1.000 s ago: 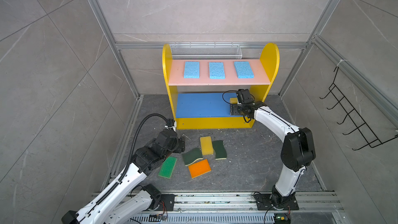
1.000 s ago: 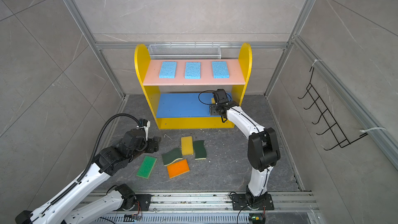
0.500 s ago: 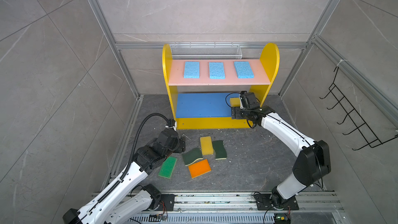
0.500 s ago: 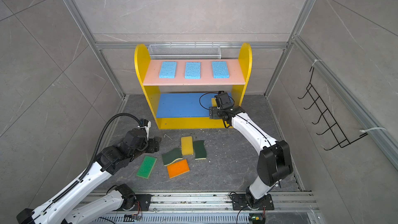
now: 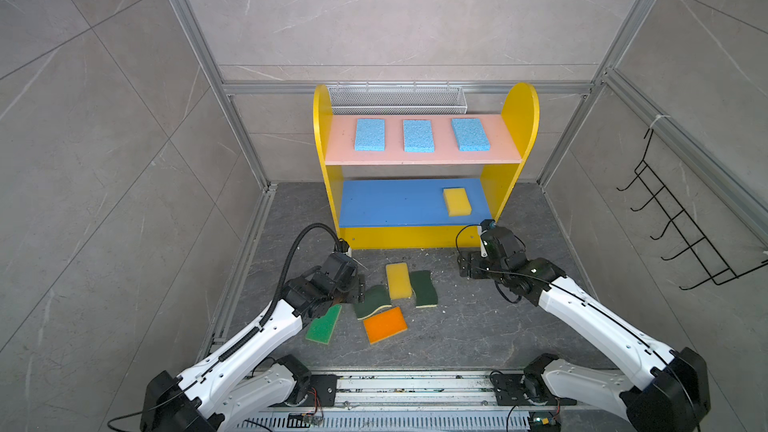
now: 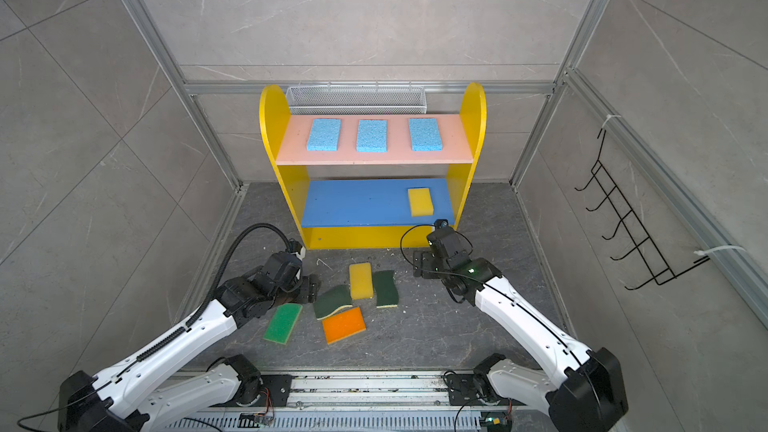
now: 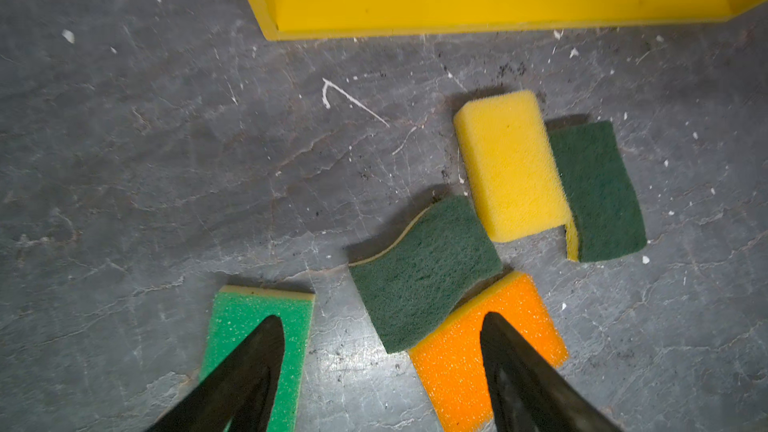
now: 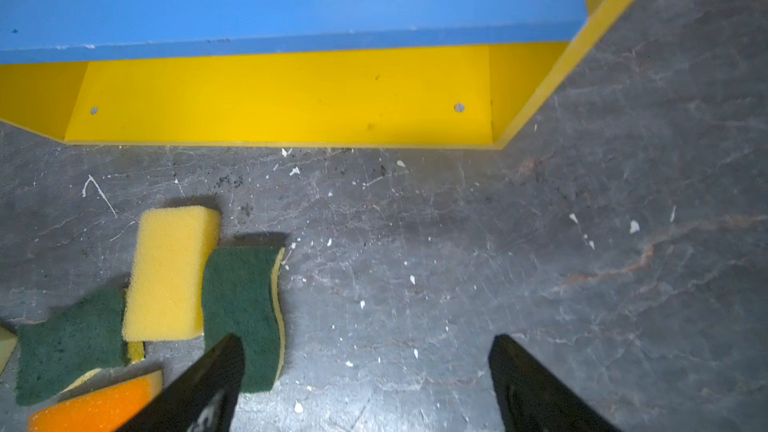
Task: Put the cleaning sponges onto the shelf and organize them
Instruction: 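Open the right gripper and withdraw it toward the floor sponges, then lower the left gripper onto the dark-green scouring pad while the right gripper hovers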
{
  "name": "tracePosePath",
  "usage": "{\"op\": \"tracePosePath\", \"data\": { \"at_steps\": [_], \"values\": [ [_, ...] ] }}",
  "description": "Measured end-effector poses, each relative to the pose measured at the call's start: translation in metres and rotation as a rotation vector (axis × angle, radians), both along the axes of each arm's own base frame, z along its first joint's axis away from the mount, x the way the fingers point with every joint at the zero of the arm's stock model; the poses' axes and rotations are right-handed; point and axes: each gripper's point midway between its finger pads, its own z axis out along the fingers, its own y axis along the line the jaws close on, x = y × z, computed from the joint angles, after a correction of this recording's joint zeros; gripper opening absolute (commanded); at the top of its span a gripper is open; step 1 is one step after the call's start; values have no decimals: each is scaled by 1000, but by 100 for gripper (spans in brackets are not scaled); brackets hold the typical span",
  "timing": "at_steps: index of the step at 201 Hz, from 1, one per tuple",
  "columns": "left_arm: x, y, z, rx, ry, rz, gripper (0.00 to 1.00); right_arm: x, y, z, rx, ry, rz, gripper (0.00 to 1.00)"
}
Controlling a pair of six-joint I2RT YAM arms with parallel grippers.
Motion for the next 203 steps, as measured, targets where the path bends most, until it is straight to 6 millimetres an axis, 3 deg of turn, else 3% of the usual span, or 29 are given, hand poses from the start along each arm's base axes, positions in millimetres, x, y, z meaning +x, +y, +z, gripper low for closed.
{"op": "tracePosePath", "data": {
  "at_steps": [61, 125, 203],
  "values": [
    [-27, -14, -56, 31, 205, -110, 84, -29, -12, -37, -2, 99, -22, 94],
    [-32, -18, -74, 103, 246, -171, 94, -34, -5, -54, 33, 149, -12, 94],
    [-1, -43, -75, 241, 247, -267, 96, -38, -4, -60, 39, 156, -5, 94]
  ]
}}
